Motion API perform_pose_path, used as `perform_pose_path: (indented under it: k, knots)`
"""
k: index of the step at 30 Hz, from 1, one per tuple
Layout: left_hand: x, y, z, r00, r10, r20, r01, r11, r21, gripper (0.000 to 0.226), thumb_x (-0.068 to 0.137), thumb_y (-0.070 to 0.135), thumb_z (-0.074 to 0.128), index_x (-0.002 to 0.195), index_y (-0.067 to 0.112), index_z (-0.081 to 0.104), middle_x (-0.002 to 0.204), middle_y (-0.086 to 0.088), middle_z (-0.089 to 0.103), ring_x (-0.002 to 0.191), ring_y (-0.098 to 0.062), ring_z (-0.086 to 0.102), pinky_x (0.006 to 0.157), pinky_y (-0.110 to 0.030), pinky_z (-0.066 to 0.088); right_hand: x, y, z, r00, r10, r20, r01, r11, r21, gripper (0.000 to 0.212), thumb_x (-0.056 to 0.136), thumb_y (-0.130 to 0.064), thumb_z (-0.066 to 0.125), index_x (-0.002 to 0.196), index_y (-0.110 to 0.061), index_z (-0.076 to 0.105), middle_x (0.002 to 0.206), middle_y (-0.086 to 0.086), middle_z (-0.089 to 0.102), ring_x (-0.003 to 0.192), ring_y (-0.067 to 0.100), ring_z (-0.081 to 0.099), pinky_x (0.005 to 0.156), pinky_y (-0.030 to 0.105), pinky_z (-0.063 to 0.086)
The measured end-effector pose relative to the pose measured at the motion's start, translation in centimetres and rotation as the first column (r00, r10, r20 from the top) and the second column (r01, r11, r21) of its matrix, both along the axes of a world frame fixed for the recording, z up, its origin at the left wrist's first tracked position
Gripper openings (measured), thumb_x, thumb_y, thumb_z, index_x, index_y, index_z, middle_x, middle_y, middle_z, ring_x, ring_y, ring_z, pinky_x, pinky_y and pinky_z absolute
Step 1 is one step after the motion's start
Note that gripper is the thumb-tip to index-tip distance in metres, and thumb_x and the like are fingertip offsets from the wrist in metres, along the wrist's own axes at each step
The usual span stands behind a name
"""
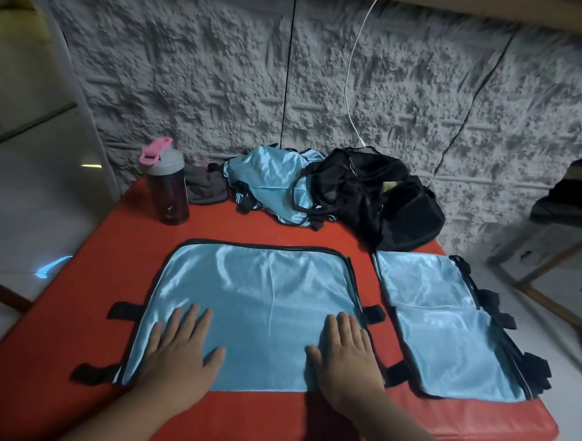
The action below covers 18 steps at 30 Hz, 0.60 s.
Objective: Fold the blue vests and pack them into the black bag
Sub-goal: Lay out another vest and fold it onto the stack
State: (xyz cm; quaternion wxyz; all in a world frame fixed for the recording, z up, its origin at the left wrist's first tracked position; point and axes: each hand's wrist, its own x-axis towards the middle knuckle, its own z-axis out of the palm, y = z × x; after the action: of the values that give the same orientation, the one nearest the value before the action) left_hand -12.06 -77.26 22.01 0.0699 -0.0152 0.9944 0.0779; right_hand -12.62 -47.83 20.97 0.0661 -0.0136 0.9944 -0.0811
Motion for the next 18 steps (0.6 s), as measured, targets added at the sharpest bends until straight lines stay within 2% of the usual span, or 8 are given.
perform_pose_path:
  k: [2,4,5,7,12,15,18]
  knots:
    - [-1.2,0.1,1.6,0.999,-0.007,-0.038,0.008,1.0,0.029,0.08,0.091,0.068,0.025,0.16,0.029,0.017,0.168,0.007,0.012,0.155,-0.016,0.002,0.126,-0.04,0.003,-1.6,-0.4,1.4,1.0,0.017,-0.024,-0.018,0.999,-0.05,0.083,0.094,-0.064,0.011,0.156,-0.01,0.019,0.164,0.012,0.022,0.153,0.028,0.014,0.125,0.039,0.015]
    - [-3.0,0.0,2.5,0.988,-0.019,-0.156,0.027,0.998,0.05,0.075,0.091,0.065,0.033,0.154,0.026,0.037,0.16,0.007,0.034,0.15,-0.014,0.023,0.124,-0.035,0.014,-3.7,-0.6,2.8,0.996,0.067,-0.057,-0.074,0.989,-0.131,0.074,0.103,-0.05,0.024,0.16,-0.006,0.012,0.168,0.012,0.015,0.156,0.025,0.008,0.127,0.033,0.009]
    - [-3.9,-0.1,2.6,0.981,-0.016,-0.193,0.032,0.997,0.077,0.07,0.094,0.062,0.04,0.153,0.024,0.04,0.159,0.007,0.037,0.149,-0.014,0.027,0.124,-0.033,0.017,-4.7,-0.5,3.3,0.994,0.079,-0.073,-0.091,0.981,-0.172,0.07,0.106,-0.042,0.03,0.161,-0.007,0.006,0.17,0.01,0.008,0.157,0.023,0.002,0.127,0.03,0.005]
    - [-6.2,-0.5,2.2,0.98,-0.006,-0.201,0.033,0.991,0.131,0.065,0.099,0.054,0.044,0.155,0.024,0.036,0.163,0.005,0.031,0.152,-0.016,0.021,0.125,-0.035,0.015,-6.7,-0.4,3.6,0.991,0.088,-0.096,-0.107,0.97,-0.218,0.07,0.108,-0.034,0.036,0.161,-0.008,0.0,0.17,0.008,0.0,0.157,0.021,-0.004,0.126,0.029,0.0]
    - [-10.9,-0.8,1.2,0.993,-0.062,-0.105,0.07,0.994,0.081,0.063,0.105,0.051,0.026,0.161,0.031,0.008,0.169,0.008,-0.001,0.155,-0.019,-0.009,0.126,-0.044,-0.001,-11.4,-0.8,1.6,0.988,0.09,-0.125,-0.113,0.975,-0.191,0.069,0.107,-0.04,0.033,0.163,-0.013,0.003,0.171,0.003,-0.001,0.157,0.02,-0.007,0.128,0.039,0.003]
    - [-12.6,-1.1,0.4,0.996,-0.064,-0.054,0.066,0.997,0.033,0.062,0.104,0.054,0.019,0.159,0.038,-0.005,0.169,0.008,-0.009,0.155,-0.02,-0.014,0.125,-0.049,-0.006,-12.9,-0.4,0.4,0.992,0.067,-0.103,-0.08,0.988,-0.129,0.07,0.106,-0.051,0.022,0.163,-0.017,0.002,0.171,0.002,0.0,0.157,0.019,-0.007,0.128,0.04,0.002]
    - [-13.2,-2.2,-0.9,0.999,-0.025,-0.032,0.024,0.999,-0.03,0.065,0.1,0.063,0.009,0.158,0.041,-0.01,0.168,0.008,-0.013,0.154,-0.016,-0.018,0.124,-0.047,-0.011,-13.2,0.8,-0.5,0.996,0.002,-0.09,-0.007,0.998,-0.063,0.08,0.097,-0.064,0.006,0.163,-0.019,0.006,0.171,0.002,0.004,0.157,0.018,-0.006,0.128,0.04,0.003]
